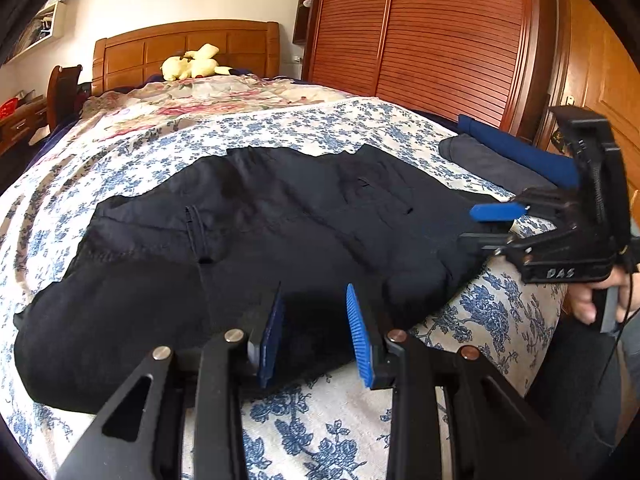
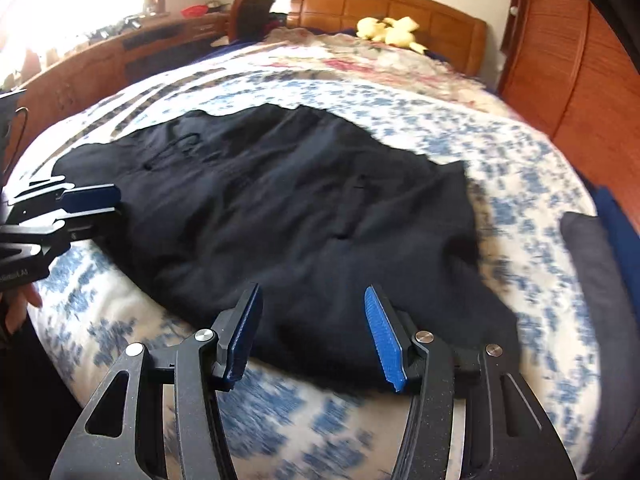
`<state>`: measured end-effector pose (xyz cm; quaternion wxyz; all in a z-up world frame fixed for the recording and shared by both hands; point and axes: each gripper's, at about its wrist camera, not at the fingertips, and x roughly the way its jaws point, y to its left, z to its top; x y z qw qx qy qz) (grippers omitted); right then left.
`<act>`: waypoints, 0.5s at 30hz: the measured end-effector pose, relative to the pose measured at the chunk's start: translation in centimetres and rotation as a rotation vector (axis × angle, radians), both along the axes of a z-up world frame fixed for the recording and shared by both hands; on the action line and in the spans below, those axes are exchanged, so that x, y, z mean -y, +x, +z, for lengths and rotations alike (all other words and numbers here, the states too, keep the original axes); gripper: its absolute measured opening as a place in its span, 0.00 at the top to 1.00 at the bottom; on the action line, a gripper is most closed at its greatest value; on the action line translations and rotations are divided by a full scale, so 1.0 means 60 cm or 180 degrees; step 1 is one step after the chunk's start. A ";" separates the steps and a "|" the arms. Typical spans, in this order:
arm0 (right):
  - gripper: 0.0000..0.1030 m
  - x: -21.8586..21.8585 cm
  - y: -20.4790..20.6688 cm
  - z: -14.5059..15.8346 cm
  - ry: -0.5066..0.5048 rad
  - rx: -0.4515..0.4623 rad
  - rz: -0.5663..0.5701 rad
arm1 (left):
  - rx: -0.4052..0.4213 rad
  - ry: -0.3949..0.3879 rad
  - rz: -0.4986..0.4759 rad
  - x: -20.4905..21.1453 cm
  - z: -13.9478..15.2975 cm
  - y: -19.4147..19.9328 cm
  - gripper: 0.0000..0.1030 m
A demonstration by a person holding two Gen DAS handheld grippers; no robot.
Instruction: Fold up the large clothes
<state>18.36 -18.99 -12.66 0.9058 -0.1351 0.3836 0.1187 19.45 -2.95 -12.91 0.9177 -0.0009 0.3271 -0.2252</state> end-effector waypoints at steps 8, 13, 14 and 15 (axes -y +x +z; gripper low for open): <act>0.39 0.050 -0.013 0.007 -0.0368 0.0076 -0.0210 | -0.0006 0.0052 -0.0022 0.010 -0.005 0.001 0.71; 0.38 0.092 0.000 0.001 -0.0231 -0.0003 -0.0391 | -0.0017 0.0089 -0.0023 0.011 -0.012 0.003 0.71; 0.38 0.097 0.003 -0.001 -0.0219 -0.0019 -0.0427 | -0.0022 0.0095 -0.0026 0.011 -0.013 0.002 0.71; 0.37 0.104 0.007 -0.004 -0.0198 -0.0042 -0.0461 | -0.0025 0.0101 -0.0029 0.011 -0.014 0.002 0.71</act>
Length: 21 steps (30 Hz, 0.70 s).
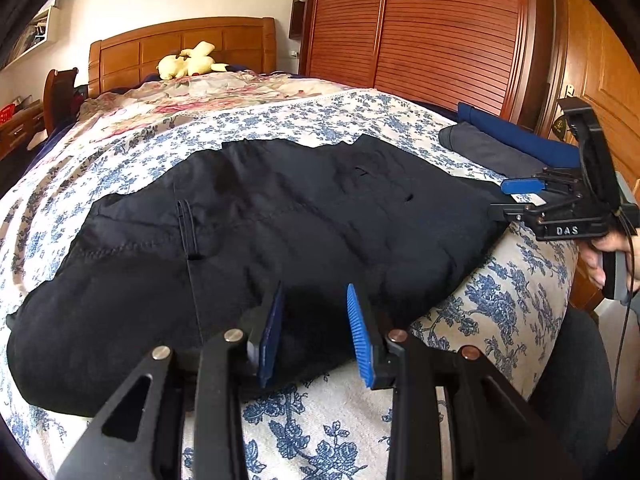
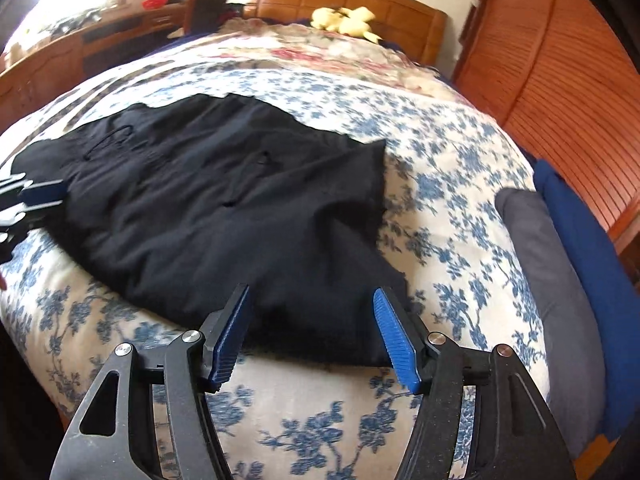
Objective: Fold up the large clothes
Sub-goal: 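Grasp the folded black coat's edge with the right tool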
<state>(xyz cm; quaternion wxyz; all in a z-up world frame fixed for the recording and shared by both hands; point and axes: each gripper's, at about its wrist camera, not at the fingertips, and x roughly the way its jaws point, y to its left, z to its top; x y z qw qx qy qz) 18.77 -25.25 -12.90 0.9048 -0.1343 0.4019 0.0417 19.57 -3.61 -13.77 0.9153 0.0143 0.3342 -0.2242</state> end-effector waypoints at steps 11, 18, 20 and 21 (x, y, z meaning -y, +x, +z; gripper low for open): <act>0.20 0.047 0.028 -0.051 0.0535 -0.0354 -0.0227 | -0.0007 -0.0002 -0.0012 0.001 -0.003 0.000 0.70; 0.17 0.063 0.032 -0.059 0.0837 -0.0408 -0.0289 | -0.0008 -0.0005 -0.0020 0.000 -0.003 -0.002 0.70; 0.17 0.061 0.031 -0.059 0.0828 -0.0398 -0.0280 | -0.0009 -0.0006 -0.0020 0.000 -0.004 -0.002 0.70; 0.17 0.060 0.030 -0.059 0.0829 -0.0393 -0.0277 | -0.0009 -0.0007 -0.0019 0.000 -0.004 -0.002 0.70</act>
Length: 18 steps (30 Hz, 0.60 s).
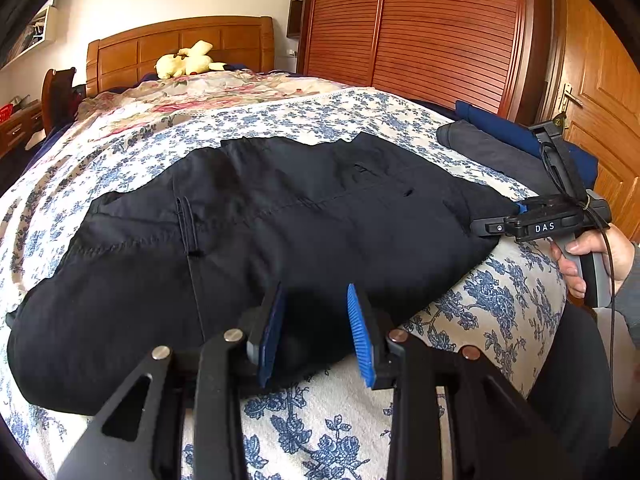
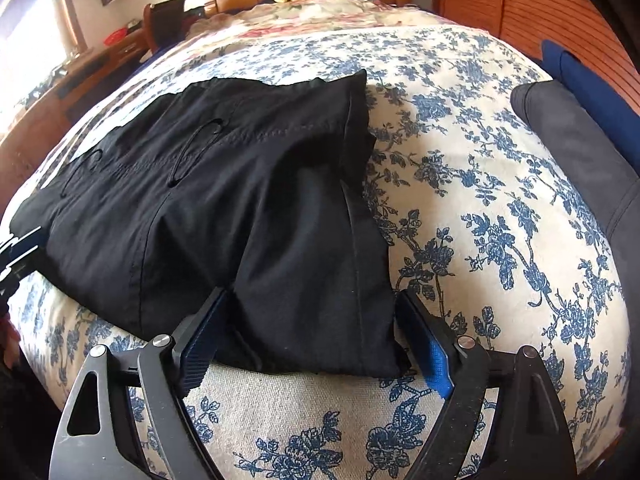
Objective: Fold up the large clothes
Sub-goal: 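Grasp the folded black coat's edge with the right tool, then lift the held coat edge and fold it over the coat, release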
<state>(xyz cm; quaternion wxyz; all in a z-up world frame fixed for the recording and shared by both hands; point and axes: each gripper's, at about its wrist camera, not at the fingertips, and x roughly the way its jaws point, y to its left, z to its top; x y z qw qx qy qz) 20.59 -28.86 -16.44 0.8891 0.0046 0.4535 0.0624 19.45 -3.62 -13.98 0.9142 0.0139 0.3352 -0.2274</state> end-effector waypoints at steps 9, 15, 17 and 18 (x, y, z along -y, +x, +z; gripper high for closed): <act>0.71 -0.023 -0.004 0.017 0.0084 0.0045 0.0287 | 0.0056 -0.0066 0.0012 -0.010 0.012 -0.009 0.70; 0.80 -0.057 -0.009 0.086 0.0011 0.0409 0.0329 | 0.0167 -0.0168 0.0108 -0.048 0.035 -0.024 0.70; 0.81 -0.076 -0.006 0.115 0.0056 0.0525 0.0353 | 0.0188 -0.0194 0.0164 -0.068 0.039 -0.031 0.70; 0.82 -0.087 -0.005 0.128 0.0073 0.0579 0.0403 | 0.0196 -0.0198 0.0192 -0.078 0.039 -0.034 0.70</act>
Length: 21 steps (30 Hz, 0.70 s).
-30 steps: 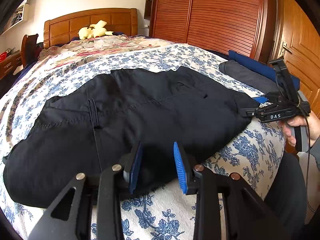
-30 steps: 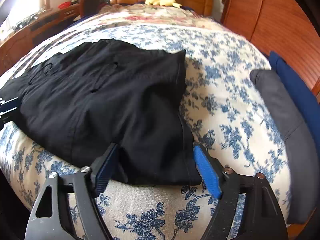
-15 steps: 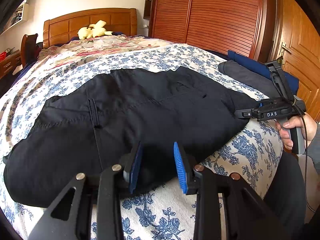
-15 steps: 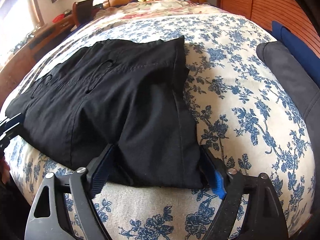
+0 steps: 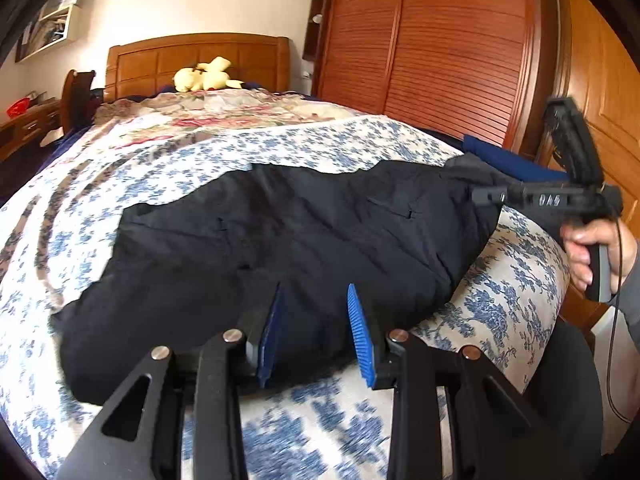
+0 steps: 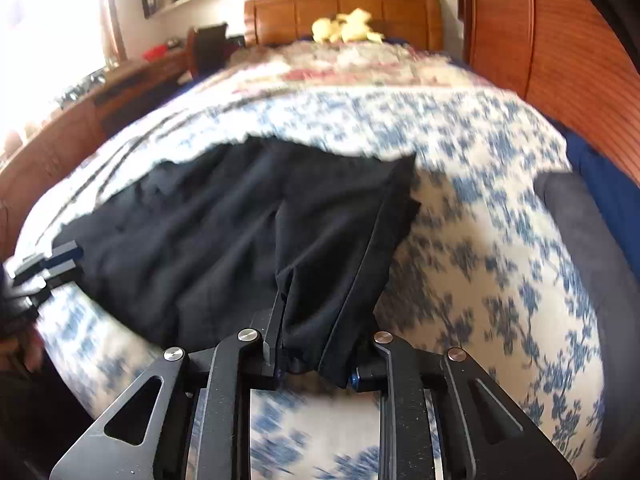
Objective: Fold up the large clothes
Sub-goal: 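Lift the held coat edge and fold it over the coat, release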
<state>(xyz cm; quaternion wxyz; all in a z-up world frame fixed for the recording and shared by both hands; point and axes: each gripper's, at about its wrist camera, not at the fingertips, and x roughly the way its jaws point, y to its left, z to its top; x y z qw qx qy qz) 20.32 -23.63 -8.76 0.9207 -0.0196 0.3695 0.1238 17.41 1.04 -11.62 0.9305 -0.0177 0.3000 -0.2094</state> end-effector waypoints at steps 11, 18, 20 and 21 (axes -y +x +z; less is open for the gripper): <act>0.87 -0.198 0.014 0.079 -0.0043 0.0472 0.0590 | 0.0052 -0.0098 0.0376 -0.116 -0.001 -0.046 0.69; 0.88 -0.329 0.022 0.098 0.0064 0.0562 0.1004 | 0.0103 -0.0202 0.0567 -0.175 0.001 -0.074 0.69; 0.87 -0.362 0.025 0.085 0.0086 0.0436 0.1074 | 0.0131 -0.0251 0.0599 -0.185 0.004 -0.081 0.69; 0.84 -0.376 0.027 0.074 0.0094 0.0354 0.1112 | 0.0142 -0.0277 0.0616 -0.192 0.005 -0.084 0.69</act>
